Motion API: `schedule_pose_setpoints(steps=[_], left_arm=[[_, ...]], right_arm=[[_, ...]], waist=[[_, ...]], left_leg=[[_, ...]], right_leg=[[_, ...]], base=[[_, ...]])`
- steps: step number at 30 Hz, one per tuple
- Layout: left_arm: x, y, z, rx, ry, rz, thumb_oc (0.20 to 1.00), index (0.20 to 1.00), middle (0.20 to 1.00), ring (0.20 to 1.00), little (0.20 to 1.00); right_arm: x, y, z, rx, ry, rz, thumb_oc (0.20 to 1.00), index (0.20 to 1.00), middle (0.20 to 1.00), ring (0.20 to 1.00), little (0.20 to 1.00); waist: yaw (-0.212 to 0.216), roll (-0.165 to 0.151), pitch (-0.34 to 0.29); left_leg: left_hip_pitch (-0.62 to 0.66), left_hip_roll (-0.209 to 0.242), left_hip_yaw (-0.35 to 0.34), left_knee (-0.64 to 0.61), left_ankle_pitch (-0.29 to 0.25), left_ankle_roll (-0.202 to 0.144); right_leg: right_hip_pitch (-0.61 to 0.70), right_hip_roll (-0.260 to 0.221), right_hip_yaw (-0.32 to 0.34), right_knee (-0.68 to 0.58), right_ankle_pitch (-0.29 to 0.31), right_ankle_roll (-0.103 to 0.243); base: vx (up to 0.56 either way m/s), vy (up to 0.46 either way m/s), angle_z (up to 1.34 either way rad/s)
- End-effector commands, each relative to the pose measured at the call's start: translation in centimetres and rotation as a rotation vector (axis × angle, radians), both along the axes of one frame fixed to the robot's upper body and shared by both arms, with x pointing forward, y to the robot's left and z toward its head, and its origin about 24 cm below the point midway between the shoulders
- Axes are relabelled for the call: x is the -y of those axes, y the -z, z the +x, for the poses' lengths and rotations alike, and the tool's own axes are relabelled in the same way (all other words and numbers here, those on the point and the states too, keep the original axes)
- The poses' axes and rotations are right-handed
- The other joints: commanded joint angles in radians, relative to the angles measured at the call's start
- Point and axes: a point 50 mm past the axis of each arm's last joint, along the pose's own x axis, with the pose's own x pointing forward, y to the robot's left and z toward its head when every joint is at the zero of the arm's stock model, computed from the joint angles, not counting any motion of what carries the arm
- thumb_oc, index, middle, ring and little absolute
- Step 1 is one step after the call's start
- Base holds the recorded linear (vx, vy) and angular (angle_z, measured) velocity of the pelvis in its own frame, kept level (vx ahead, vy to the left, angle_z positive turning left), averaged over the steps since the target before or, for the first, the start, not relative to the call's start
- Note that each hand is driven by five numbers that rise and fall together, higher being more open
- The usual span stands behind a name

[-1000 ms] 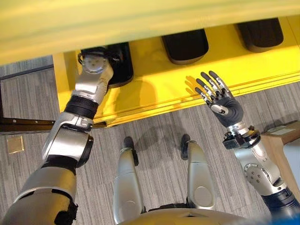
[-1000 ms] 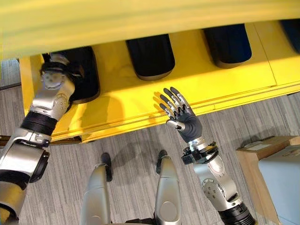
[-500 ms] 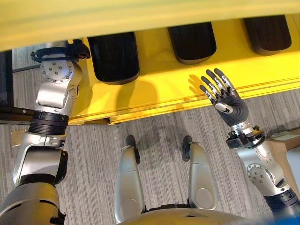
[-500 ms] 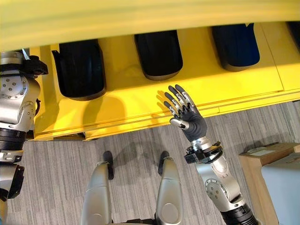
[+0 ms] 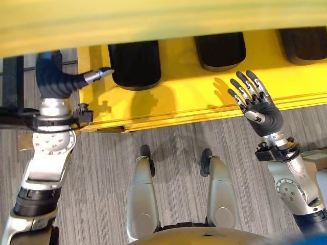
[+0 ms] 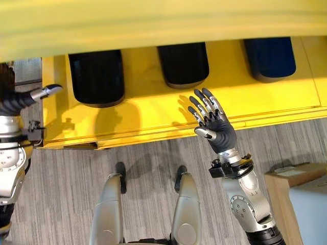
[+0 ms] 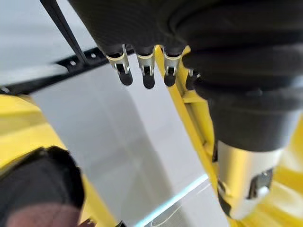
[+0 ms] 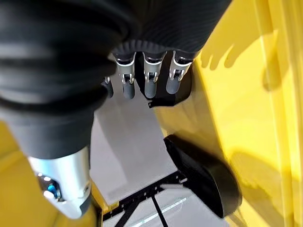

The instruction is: Move parts from the plastic box to the shelf.

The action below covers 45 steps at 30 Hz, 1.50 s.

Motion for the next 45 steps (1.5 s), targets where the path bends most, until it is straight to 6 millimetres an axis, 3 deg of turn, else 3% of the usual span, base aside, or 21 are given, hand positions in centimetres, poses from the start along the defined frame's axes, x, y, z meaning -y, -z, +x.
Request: schedule_pose_setpoints(steps=[1, 5, 16, 26, 40, 43, 44, 45], left_arm=[[1.5, -0.5, -2.0, 0.097, 0.009, 0.184, 1.000, 1.000, 1.000, 1.000, 1.000], [2.0, 1.9, -2.9, -0.011, -0.009, 0.331, 1.000, 1.000, 1.000, 1.000, 1.000], [2.2, 8.7, -1.4, -0.287, -0.009, 0.685, 1.000, 1.000, 1.000, 1.000, 1.000], [2.7, 12.5, -1.1, -0.500, 0.078, 0.748, 1.000, 1.000, 1.000, 1.000, 1.000], [1.3, 13.5, 0.0, -0.573, -0.018, 0.618, 1.000, 1.000, 1.000, 1.000, 1.000], [1.4, 12.9, 0.8, -0.533, -0.044, 0.580, 1.000, 1.000, 1.000, 1.000, 1.000], [1.5, 12.5, 1.3, -0.510, -0.058, 0.575, 1.000, 1.000, 1.000, 1.000, 1.000], [1.6, 12.3, 1.5, -0.496, -0.064, 0.575, 1.000, 1.000, 1.000, 1.000, 1.000]], right_arm=[[0.3, -3.0, -1.2, 0.194, 0.006, 0.013, 1.000, 1.000, 1.000, 1.000, 1.000], [0.7, -3.4, -1.5, 0.223, 0.027, -0.010, 1.000, 1.000, 1.000, 1.000, 1.000], [1.0, -3.9, -1.5, 0.269, 0.066, -0.035, 1.000, 1.000, 1.000, 1.000, 1.000], [1.2, -3.7, -1.3, 0.258, 0.092, -0.009, 1.000, 1.000, 1.000, 1.000, 1.000], [1.1, -3.4, -1.1, 0.232, 0.099, 0.034, 1.000, 1.000, 1.000, 1.000, 1.000], [0.9, -3.2, -0.9, 0.220, 0.090, 0.040, 1.000, 1.000, 1.000, 1.000, 1.000], [0.8, -3.1, -0.9, 0.213, 0.087, 0.043, 1.000, 1.000, 1.000, 1.000, 1.000], [0.7, -3.1, -0.8, 0.211, 0.082, 0.047, 1.000, 1.000, 1.000, 1.000, 1.000]], waist=[[-0.018, -0.013, -0.042], [-0.006, -0.013, -0.035], [-0.001, -0.021, -0.021], [-0.007, -0.023, -0.008], [-0.011, -0.031, -0.004], [-0.014, -0.033, -0.004], [-0.016, -0.037, -0.011], [-0.016, -0.038, -0.007]], left_leg=[[0.006, 0.007, 0.008, -0.003, 0.006, 0.036], [0.002, 0.004, 0.002, -0.008, 0.010, 0.038], [-0.012, 0.003, -0.010, -0.004, 0.017, 0.043], [-0.028, 0.004, -0.013, 0.005, 0.016, 0.046], [-0.054, 0.003, -0.014, 0.028, 0.009, 0.048], [-0.058, 0.003, -0.012, 0.030, 0.008, 0.048], [-0.050, 0.003, -0.015, 0.037, -0.018, 0.041], [-0.060, 0.003, -0.012, 0.032, 0.007, 0.047]], right_leg=[[0.085, 0.010, 0.013, -0.080, 0.063, -0.007], [0.090, 0.007, 0.005, -0.082, 0.062, -0.003], [0.085, 0.003, -0.006, -0.071, 0.057, 0.003], [0.059, 0.009, 0.003, -0.050, 0.050, -0.001], [0.031, 0.014, 0.007, -0.029, 0.046, -0.009], [0.024, 0.014, 0.008, -0.025, 0.046, -0.009], [0.032, 0.017, 0.014, -0.020, 0.026, -0.003], [0.022, 0.015, 0.008, -0.025, 0.047, -0.011]], base=[[-0.03, -0.028, -0.01], [-0.01, -0.018, 0.02], [-0.01, -0.017, 0.04], [0.00, 0.000, 0.00], [0.00, 0.000, 0.00], [0.02, 0.001, 0.00], [0.00, 0.000, 0.00], [0.08, -0.009, -0.05]])
